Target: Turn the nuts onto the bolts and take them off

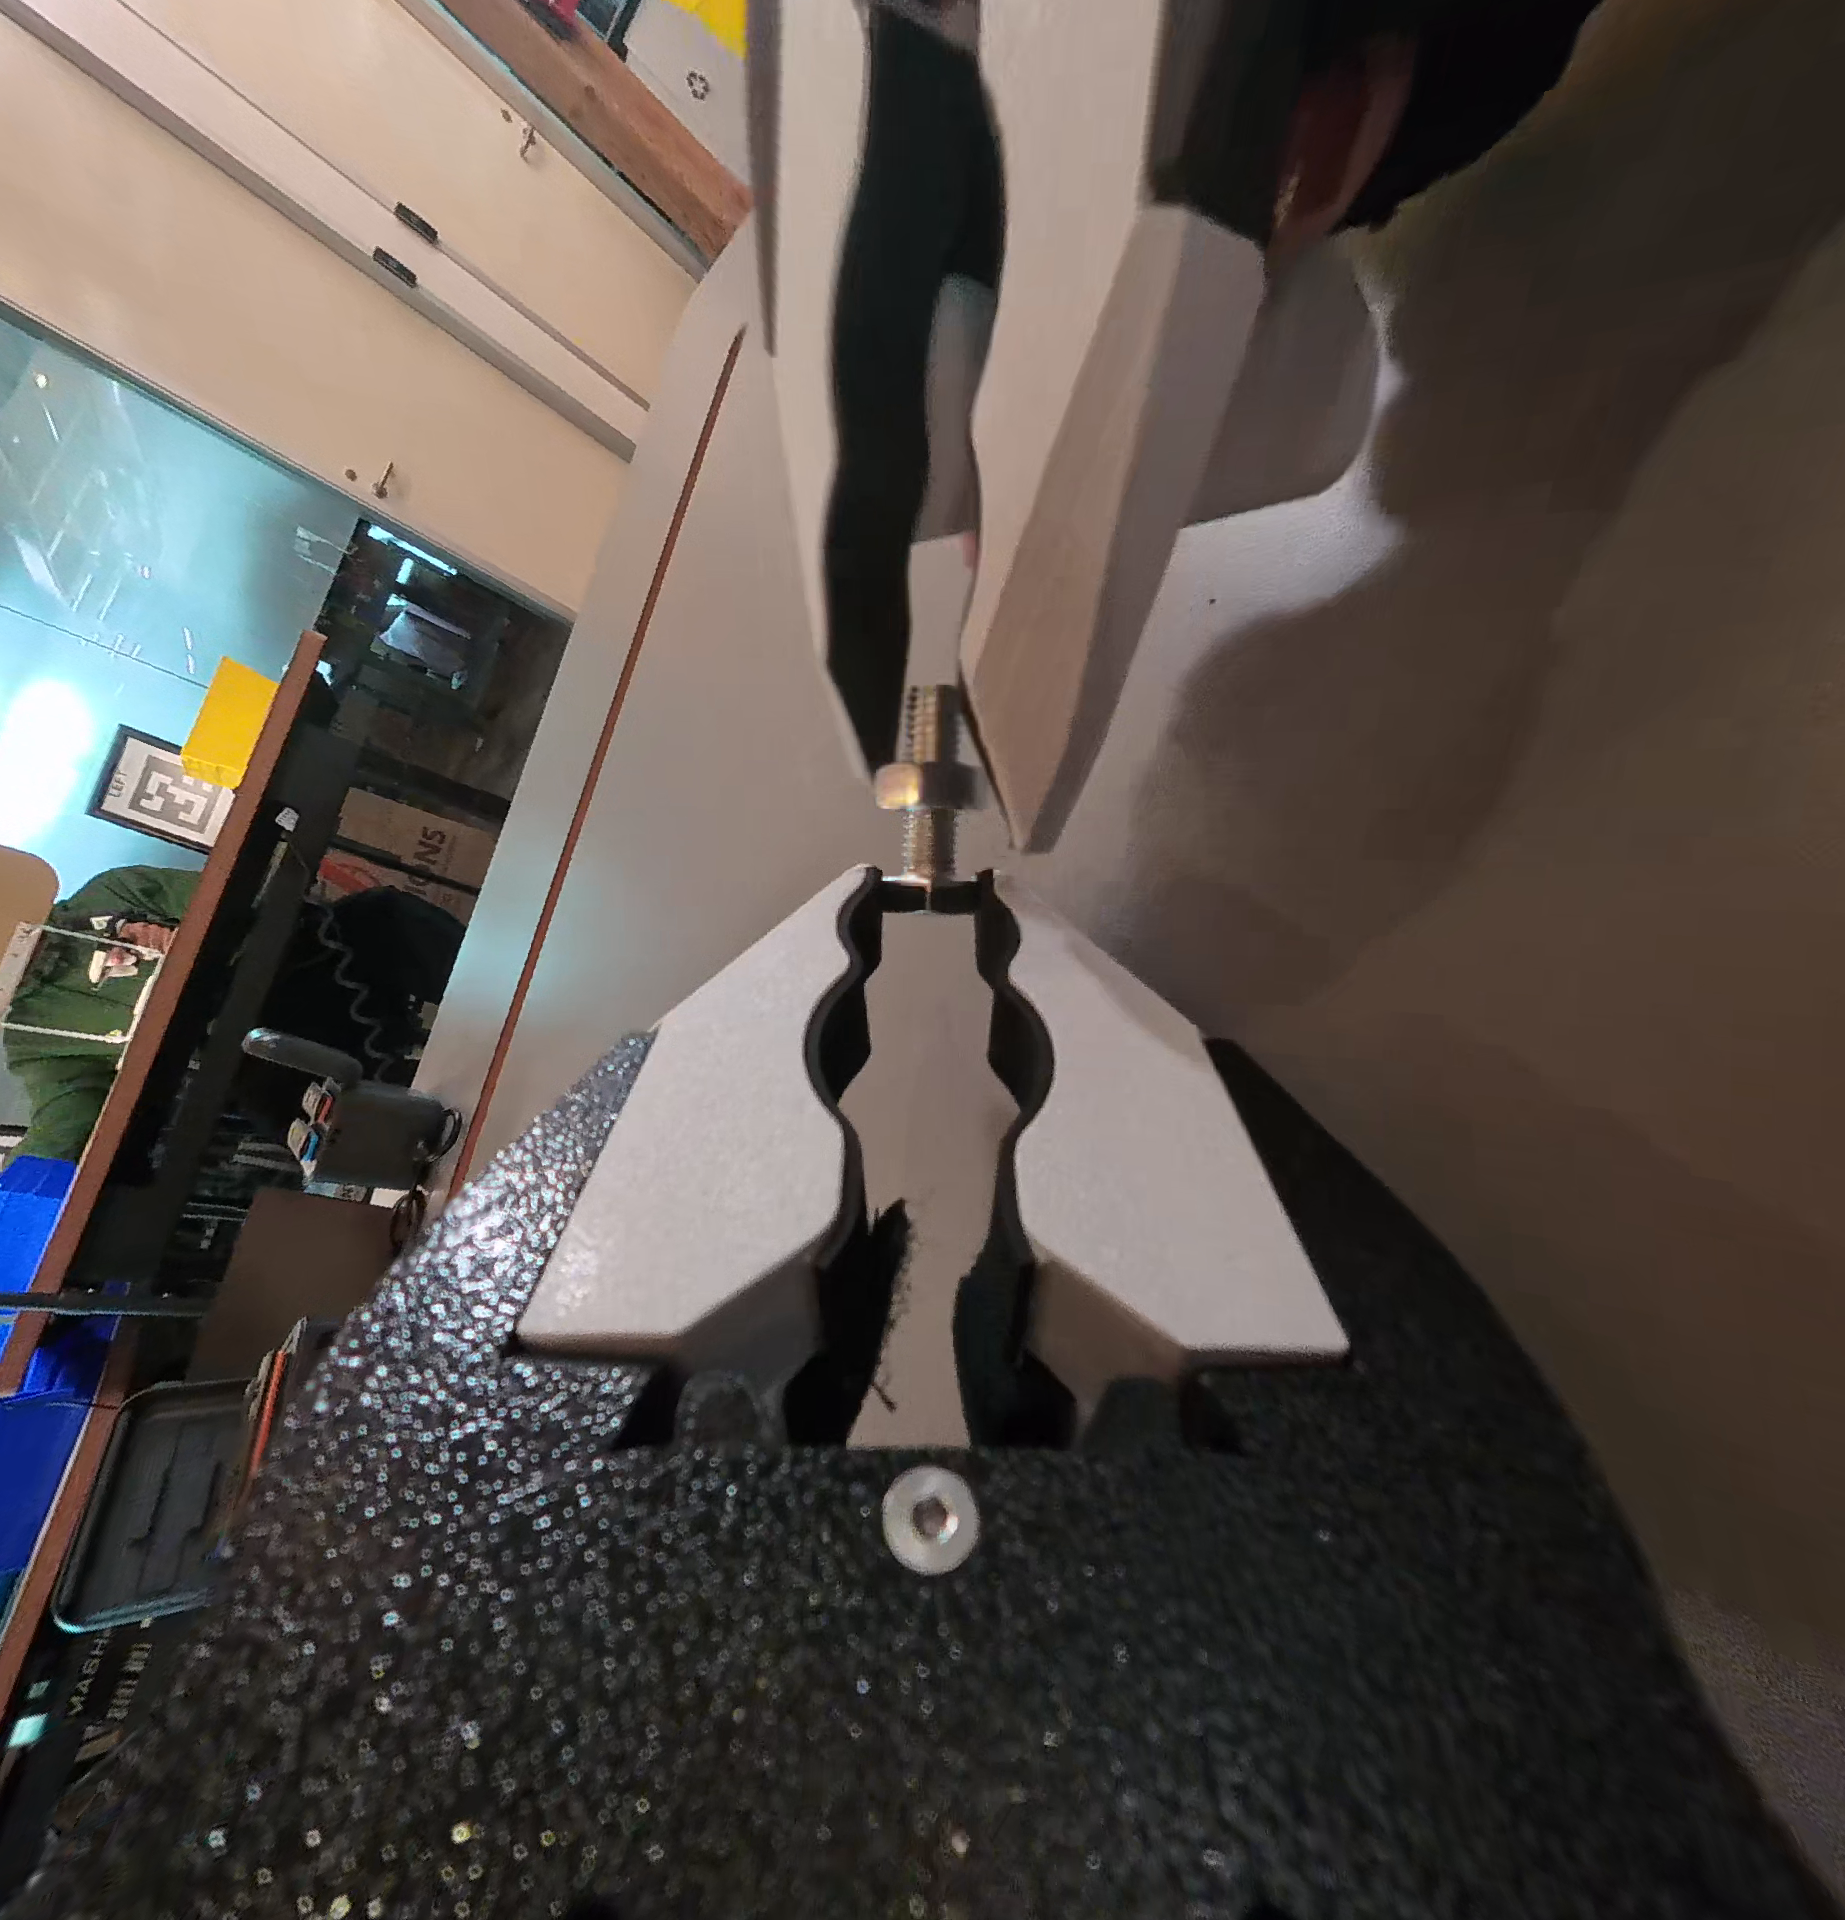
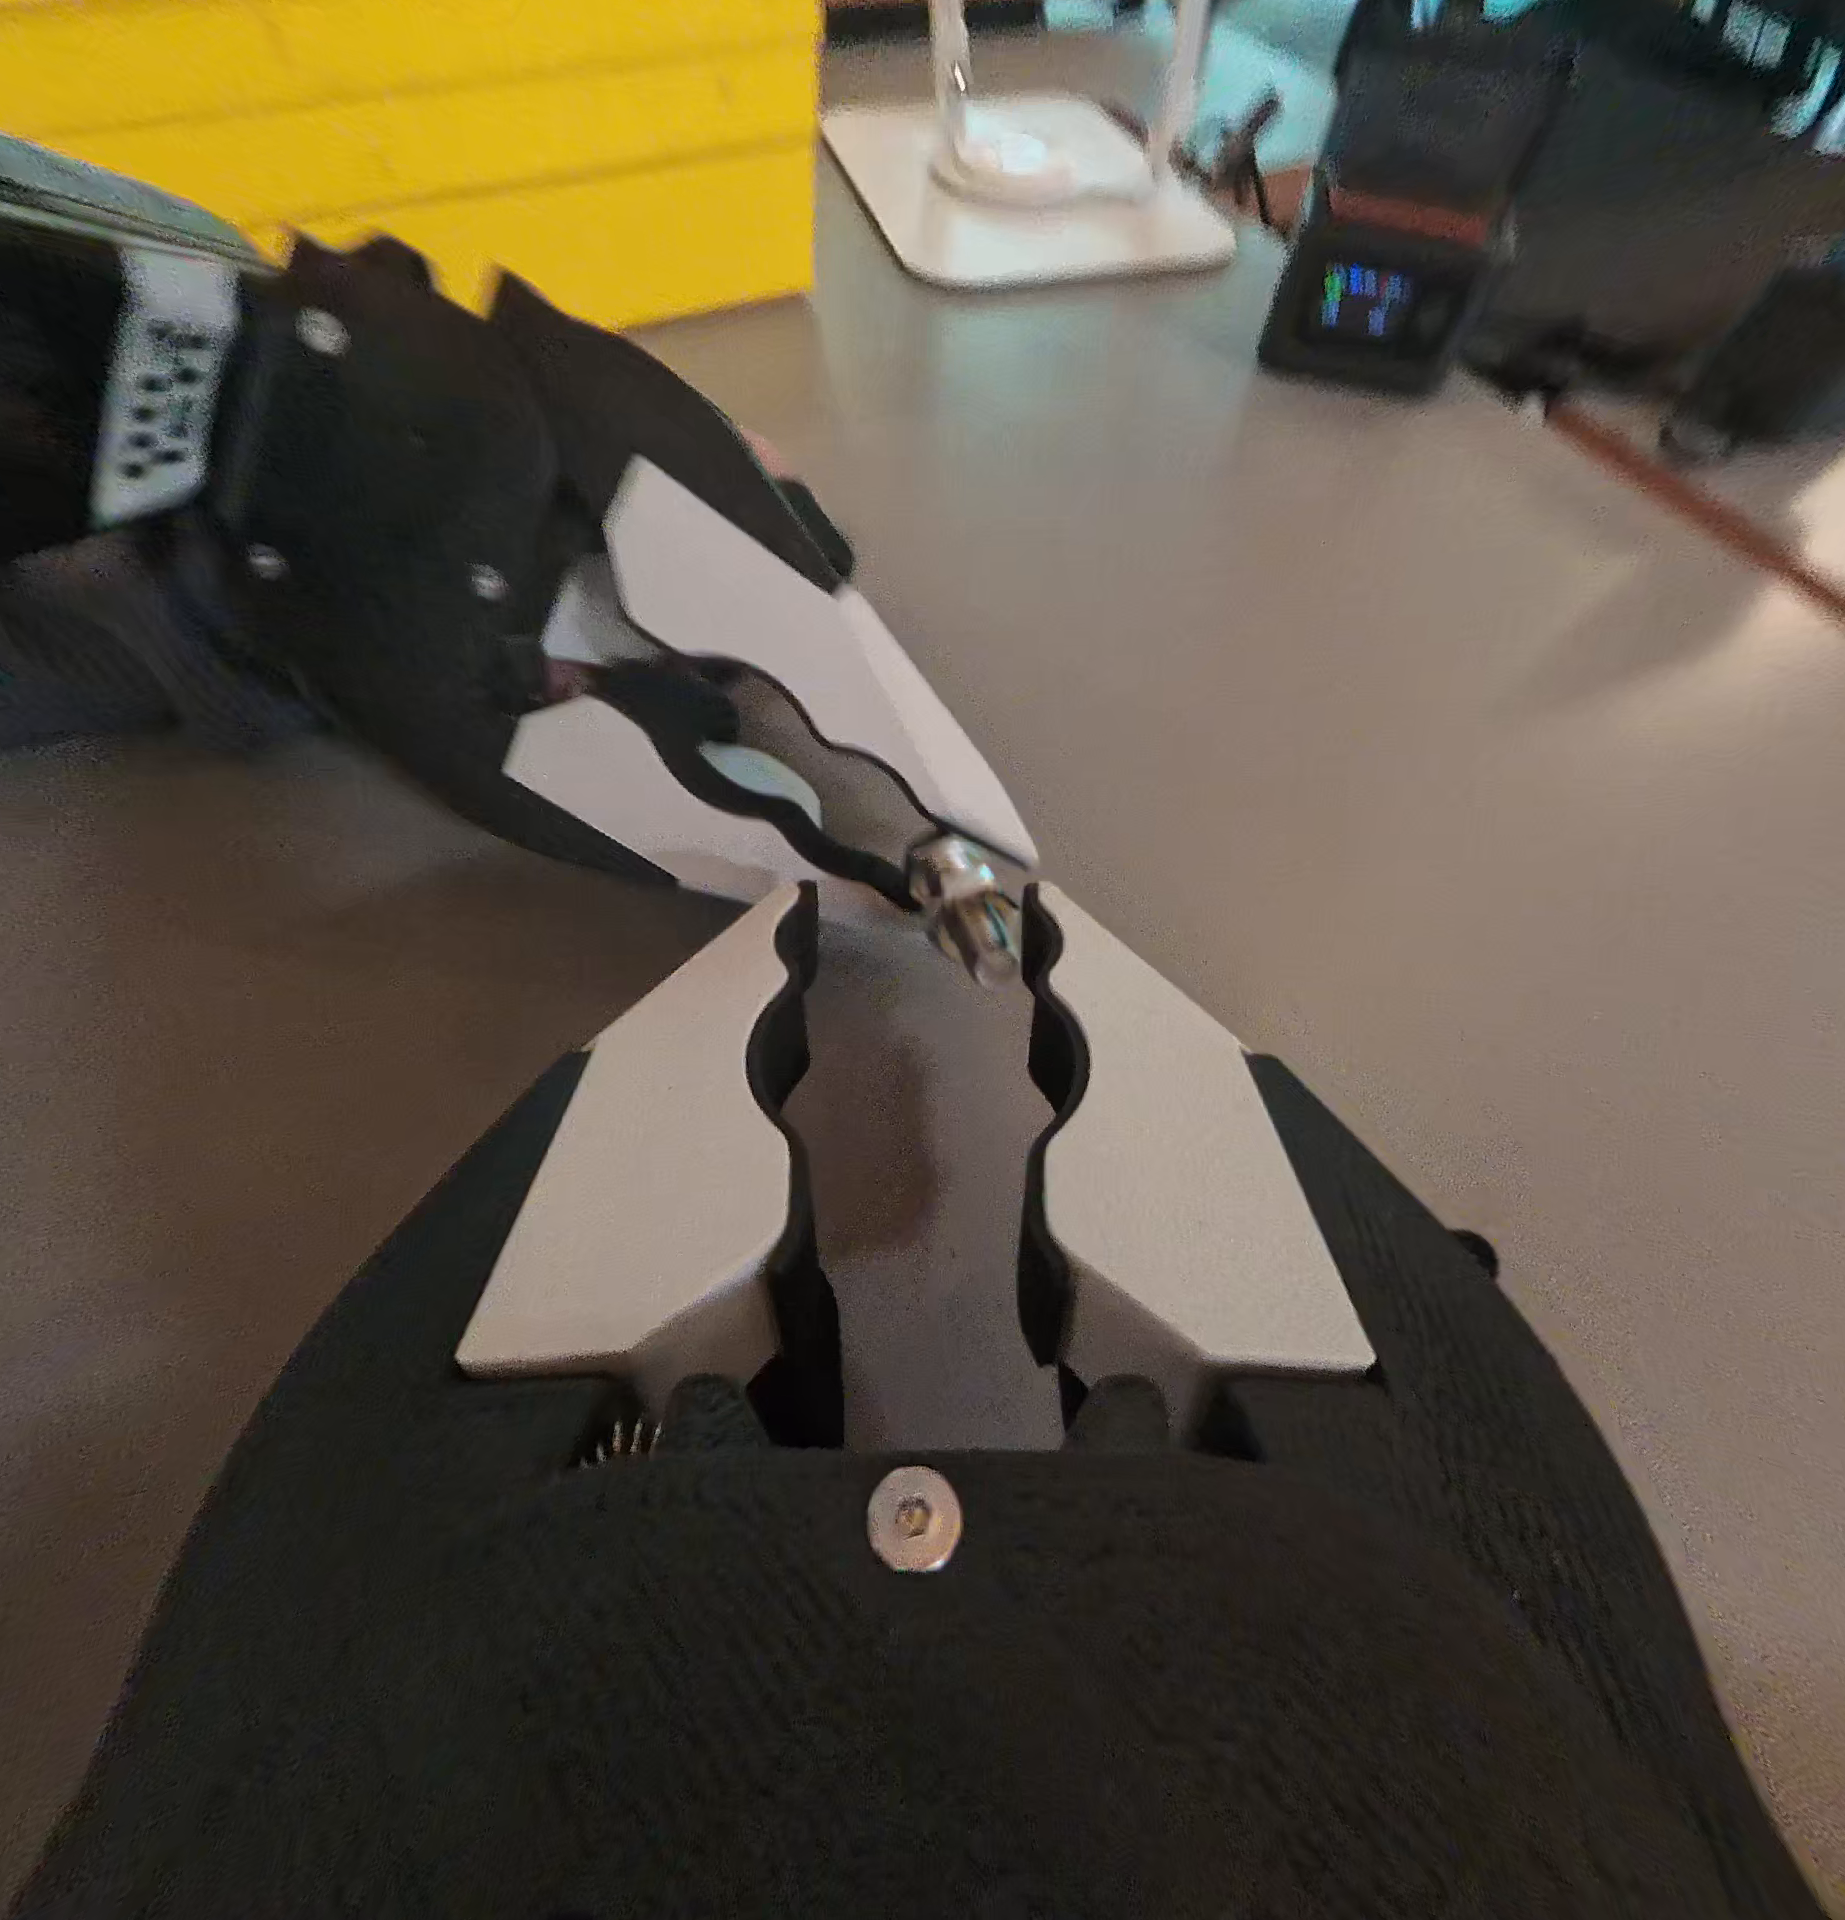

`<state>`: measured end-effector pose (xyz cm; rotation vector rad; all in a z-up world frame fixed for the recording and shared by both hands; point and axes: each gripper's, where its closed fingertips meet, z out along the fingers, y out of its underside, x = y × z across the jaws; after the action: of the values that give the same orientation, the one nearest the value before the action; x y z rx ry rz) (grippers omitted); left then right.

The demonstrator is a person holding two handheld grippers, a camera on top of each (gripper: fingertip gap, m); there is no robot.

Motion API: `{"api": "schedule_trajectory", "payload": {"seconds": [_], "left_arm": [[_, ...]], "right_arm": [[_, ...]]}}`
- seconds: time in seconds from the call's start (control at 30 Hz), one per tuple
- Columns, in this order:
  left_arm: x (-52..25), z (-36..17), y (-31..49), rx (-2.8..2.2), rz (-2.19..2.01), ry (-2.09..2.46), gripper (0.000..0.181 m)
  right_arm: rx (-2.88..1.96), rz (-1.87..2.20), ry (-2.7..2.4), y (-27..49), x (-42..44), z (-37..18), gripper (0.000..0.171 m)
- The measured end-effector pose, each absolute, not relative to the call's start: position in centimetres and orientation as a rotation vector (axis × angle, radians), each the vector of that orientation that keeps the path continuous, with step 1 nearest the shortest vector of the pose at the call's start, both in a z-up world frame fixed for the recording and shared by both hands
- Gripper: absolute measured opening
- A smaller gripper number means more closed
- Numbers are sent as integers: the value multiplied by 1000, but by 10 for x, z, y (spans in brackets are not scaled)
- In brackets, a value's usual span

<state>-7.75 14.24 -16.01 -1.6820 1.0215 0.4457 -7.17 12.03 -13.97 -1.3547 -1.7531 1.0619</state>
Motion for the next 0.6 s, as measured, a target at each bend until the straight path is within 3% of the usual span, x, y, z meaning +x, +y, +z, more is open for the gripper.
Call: {"api": "schedule_trajectory", "payload": {"seconds": [0.03, 0.17, 0.33, 0.6], "left_arm": [[-77, -160, 142, -1680, 453, 1028, 16], [-76, -161, 142, -1671, 480, 1055, 16], [-76, -161, 142, -1672, 476, 1053, 16], [-76, -162, 142, -1667, 486, 1064, 16]], "right_arm": [[-1417, 1057, -1755, 126, -70, -146, 40], [-1439, 1074, -1784, 123, -69, -152, 41], [-1113, 1094, -1780, 98, -73, -125, 35], [-1544, 1128, -1794, 126, -62, -160, 43]]}}
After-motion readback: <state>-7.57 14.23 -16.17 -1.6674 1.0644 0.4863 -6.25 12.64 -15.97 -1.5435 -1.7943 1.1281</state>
